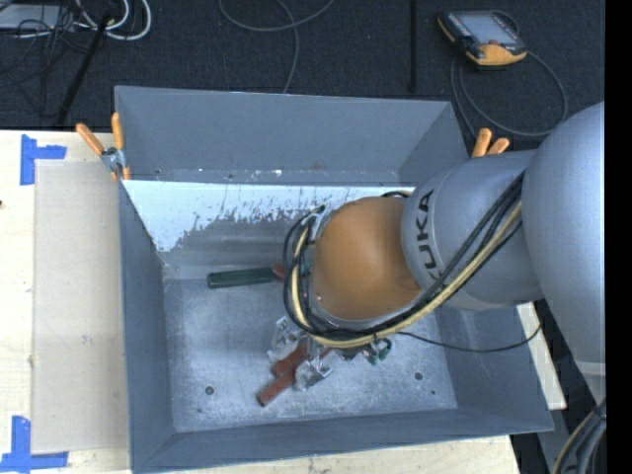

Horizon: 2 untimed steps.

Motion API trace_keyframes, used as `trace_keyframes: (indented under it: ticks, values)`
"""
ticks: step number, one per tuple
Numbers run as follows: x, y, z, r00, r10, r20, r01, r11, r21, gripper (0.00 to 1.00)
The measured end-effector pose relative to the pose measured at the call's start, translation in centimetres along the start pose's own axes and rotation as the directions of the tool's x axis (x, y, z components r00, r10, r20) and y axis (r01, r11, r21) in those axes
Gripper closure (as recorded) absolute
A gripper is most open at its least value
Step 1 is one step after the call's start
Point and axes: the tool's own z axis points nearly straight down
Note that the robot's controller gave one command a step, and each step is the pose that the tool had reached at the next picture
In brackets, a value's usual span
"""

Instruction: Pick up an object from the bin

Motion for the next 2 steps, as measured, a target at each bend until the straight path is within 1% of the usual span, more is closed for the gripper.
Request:
trace_keyframes:
  ticks: [1,2]
  values:
    - [0.0,0.0,0.0,1.0,0.0,0.0,0.0,1.0,0.0,1.0]
    - [-2.6,0.0,-15.7,0.997,0.078,0.003,-0.078,0.997,0.001,1.0]
